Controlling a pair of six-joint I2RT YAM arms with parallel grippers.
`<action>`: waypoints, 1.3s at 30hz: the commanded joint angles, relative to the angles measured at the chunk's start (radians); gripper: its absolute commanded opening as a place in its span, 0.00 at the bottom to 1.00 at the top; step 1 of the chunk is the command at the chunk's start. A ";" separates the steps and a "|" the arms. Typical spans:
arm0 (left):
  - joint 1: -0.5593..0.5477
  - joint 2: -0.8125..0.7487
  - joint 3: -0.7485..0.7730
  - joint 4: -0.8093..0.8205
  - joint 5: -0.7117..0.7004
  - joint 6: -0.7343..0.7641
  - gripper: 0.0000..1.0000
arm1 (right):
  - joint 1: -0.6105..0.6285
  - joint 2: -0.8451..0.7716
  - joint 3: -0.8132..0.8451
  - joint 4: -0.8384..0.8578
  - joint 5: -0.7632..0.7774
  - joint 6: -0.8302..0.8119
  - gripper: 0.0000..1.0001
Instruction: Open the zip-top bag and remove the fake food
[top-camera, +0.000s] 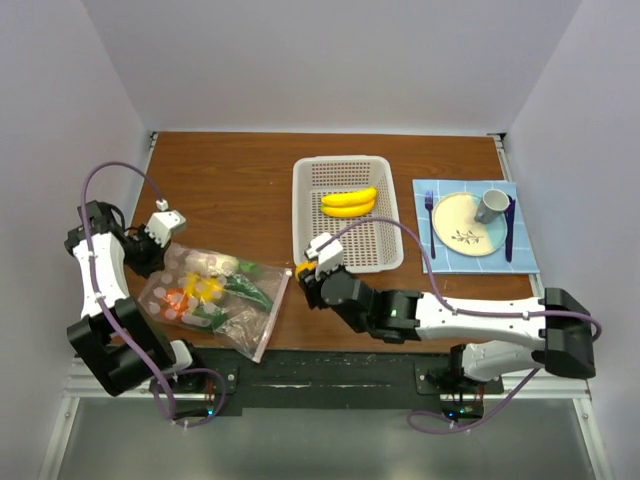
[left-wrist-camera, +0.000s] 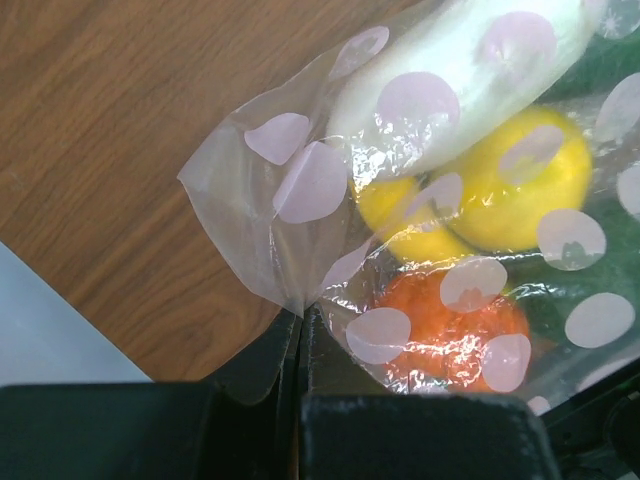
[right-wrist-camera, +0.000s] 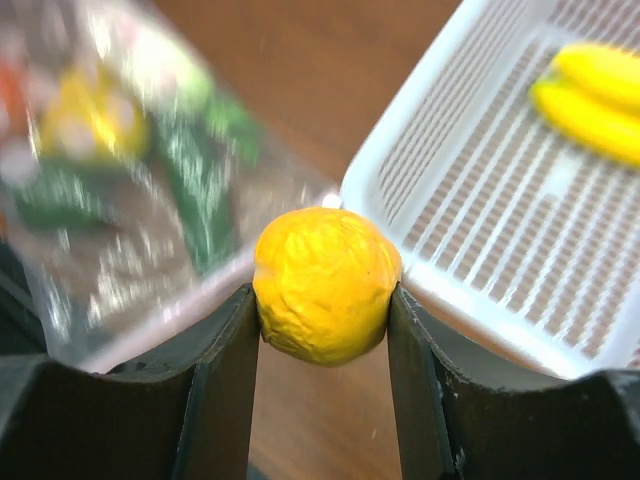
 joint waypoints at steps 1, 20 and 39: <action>0.003 -0.029 -0.054 0.099 -0.055 -0.042 0.00 | -0.171 0.037 0.146 -0.138 0.128 -0.022 0.13; -0.025 -0.044 -0.155 0.206 -0.134 -0.045 0.00 | -0.119 -0.055 0.002 0.013 0.011 -0.105 0.88; -0.191 -0.018 -0.184 0.275 -0.207 -0.159 0.00 | 0.011 0.322 -0.029 0.297 -0.354 -0.091 0.69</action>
